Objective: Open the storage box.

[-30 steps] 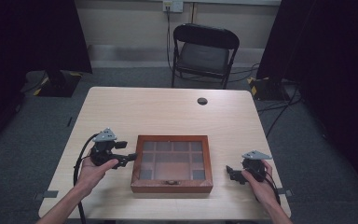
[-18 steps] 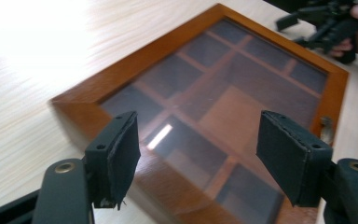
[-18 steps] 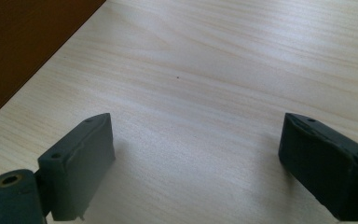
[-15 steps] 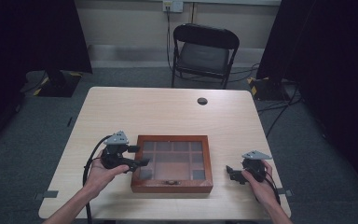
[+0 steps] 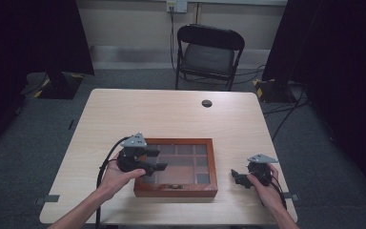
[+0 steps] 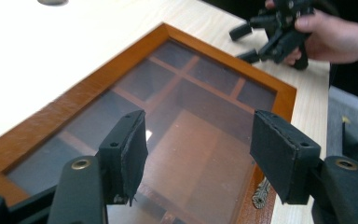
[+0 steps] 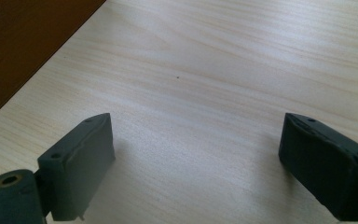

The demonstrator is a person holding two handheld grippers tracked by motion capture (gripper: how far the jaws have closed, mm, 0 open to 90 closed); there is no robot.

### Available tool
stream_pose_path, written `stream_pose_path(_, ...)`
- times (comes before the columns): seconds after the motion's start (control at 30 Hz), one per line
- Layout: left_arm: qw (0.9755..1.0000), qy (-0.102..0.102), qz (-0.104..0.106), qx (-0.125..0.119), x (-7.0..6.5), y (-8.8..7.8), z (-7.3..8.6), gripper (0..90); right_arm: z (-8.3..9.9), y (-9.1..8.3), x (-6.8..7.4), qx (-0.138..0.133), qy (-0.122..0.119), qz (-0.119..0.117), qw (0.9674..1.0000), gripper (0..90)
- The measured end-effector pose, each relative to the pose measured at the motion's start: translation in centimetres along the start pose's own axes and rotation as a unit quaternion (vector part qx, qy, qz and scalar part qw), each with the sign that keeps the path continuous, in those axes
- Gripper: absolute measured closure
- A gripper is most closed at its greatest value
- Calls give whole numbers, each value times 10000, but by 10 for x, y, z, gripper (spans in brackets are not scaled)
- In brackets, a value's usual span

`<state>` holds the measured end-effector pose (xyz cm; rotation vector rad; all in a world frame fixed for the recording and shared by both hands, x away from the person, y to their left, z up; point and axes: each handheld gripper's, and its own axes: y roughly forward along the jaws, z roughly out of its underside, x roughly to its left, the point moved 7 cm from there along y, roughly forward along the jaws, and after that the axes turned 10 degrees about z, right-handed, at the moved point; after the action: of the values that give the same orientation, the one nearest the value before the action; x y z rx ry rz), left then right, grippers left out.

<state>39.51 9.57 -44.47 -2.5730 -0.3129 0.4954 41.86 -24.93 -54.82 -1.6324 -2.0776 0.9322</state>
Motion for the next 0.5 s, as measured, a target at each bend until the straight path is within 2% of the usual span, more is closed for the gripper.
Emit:
stream_pose_path(0.07, 9999, 84, -42, 117, -3, 5, 2, 372, 0, 0, 0, -1, -1, 1, 10000, 98)
stream_pose_path(0.23, 9998, 159, -34, 107, -8, 10, 2, 401, 0, 0, 0, -3, -2, 0, 10000, 98)
stream_pose_path(0.27, 9999, 153, 54, 43, -10, 12, 3, 420, 0, 0, 0, 1, 0, -1, 10000, 98)
stream_pose_path(0.37, 9998, 165, 97, 74, -13, 15, 5, 459, 0, 0, 0, 0, 1, 0, 10000, 98)
stream_pose_path(0.43, 9994, 267, 124, 180, -18, 19, 8, 511, 0, 0, 0, -1, -1, 0, 10000, 98)
stream_pose_path(0.5, 9991, 273, 297, 147, -23, 21, 8, 579, 0, 0, 0, 0, 0, 0, 10000, 98)
